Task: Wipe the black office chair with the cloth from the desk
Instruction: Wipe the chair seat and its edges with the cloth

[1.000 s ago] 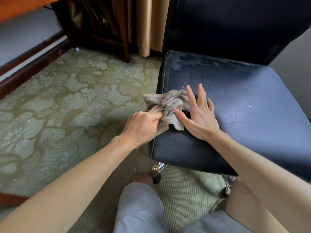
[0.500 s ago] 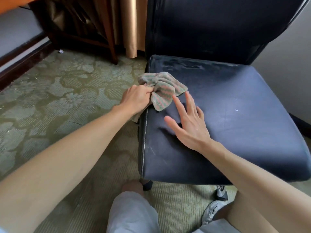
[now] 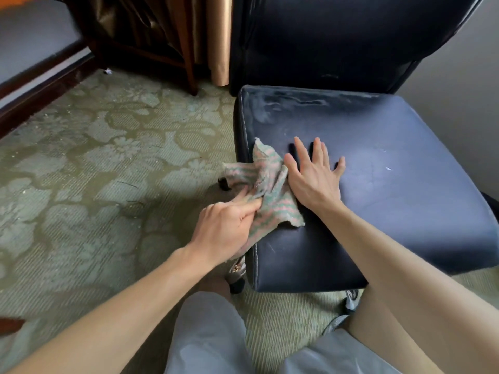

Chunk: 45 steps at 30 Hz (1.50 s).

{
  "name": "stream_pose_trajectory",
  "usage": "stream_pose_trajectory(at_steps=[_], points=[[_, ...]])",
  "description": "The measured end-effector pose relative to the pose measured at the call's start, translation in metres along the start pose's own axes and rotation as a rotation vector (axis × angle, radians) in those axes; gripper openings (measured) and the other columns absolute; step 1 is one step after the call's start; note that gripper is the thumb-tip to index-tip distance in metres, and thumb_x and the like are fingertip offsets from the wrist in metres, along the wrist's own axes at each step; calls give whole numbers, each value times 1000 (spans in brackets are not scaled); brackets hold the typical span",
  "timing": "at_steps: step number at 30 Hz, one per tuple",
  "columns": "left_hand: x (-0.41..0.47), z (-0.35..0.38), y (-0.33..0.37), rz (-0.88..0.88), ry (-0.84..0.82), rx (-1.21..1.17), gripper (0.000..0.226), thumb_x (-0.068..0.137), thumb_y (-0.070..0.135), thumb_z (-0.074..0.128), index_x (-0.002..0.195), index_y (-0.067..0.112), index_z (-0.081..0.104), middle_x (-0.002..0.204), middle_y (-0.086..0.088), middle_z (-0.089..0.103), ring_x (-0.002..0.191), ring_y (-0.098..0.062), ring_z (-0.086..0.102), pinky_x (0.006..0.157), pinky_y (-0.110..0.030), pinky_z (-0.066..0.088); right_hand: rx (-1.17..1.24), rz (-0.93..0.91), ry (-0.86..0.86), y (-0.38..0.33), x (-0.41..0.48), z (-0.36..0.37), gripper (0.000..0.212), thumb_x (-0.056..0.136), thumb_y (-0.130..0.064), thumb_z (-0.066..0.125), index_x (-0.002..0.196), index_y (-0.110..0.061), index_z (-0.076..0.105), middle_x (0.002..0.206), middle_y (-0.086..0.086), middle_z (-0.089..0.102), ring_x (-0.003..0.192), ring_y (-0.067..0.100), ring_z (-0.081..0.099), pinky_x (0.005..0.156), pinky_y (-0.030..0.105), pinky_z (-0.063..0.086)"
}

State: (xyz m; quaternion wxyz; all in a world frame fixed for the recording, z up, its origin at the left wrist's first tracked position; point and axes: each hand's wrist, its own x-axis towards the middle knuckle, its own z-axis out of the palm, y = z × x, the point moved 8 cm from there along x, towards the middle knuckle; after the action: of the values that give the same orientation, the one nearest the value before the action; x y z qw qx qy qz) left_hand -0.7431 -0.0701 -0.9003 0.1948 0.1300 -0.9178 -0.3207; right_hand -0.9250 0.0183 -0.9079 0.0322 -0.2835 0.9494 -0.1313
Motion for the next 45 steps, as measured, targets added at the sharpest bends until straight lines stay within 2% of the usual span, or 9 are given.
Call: stream_pose_trajectory(at_steps=[3,8,16,22,28,31,33,39,45], points=[[-19,2,18,104,67,13,31,92,18,50,111,19,74,125,3,64,125,-10,49,83,-40,58,-7,-7,-6,3,-4,0,58,95,-55,15,151,-38,15,162,11,3,149,18,-4,112,58,-14],[-38,10,38,163,122,76,35,93,16,44,114,18,73,125,3,65,125,-12,52,79,-34,59,-17,-31,-12,4,-5,-2,56,95,-52,17,149,-36,17,161,11,6,149,20,-2,110,63,-10],[54,11,8,-127,-28,259,39,99,32,37,135,29,53,142,2,50,106,-40,59,79,-49,50,-42,-34,-25,3,-2,2,59,93,-51,12,151,-40,14,162,10,2,149,18,-5,112,61,-10],[139,11,-28,-169,-36,352,31,97,24,42,117,25,65,138,-8,53,107,-43,56,79,-44,43,-96,-54,-15,1,-2,5,62,90,-54,6,151,-40,9,162,10,1,149,20,-7,113,61,-8],[213,8,-65,-272,-57,338,36,97,30,40,123,28,64,129,-12,59,112,-42,54,86,-41,43,-98,-42,-28,-3,2,8,61,90,-55,7,149,-39,10,161,13,2,149,23,-7,112,62,-6],[216,7,-61,-226,-80,334,35,96,29,42,122,31,65,128,-13,59,110,-43,54,80,-40,40,-43,-20,31,-7,19,-1,52,92,-51,21,141,-35,27,151,16,22,143,28,8,112,58,2],[205,9,-57,-174,-112,318,37,96,26,42,126,34,63,139,-11,53,113,-45,54,89,-44,43,5,15,98,-8,39,-11,49,94,-43,29,142,-30,31,144,13,30,137,28,18,113,51,9],[182,13,-45,33,-175,277,40,95,23,41,122,43,64,147,1,45,121,-38,55,100,-46,41,-92,26,62,-9,50,4,63,93,-40,9,153,-26,-1,160,17,5,147,29,0,115,51,5],[229,26,-62,45,-246,337,42,97,39,42,138,39,49,153,-3,37,132,-34,46,105,-46,38,-147,7,38,-9,48,7,58,94,-42,5,151,-37,-2,161,18,3,148,28,-4,115,52,2]])
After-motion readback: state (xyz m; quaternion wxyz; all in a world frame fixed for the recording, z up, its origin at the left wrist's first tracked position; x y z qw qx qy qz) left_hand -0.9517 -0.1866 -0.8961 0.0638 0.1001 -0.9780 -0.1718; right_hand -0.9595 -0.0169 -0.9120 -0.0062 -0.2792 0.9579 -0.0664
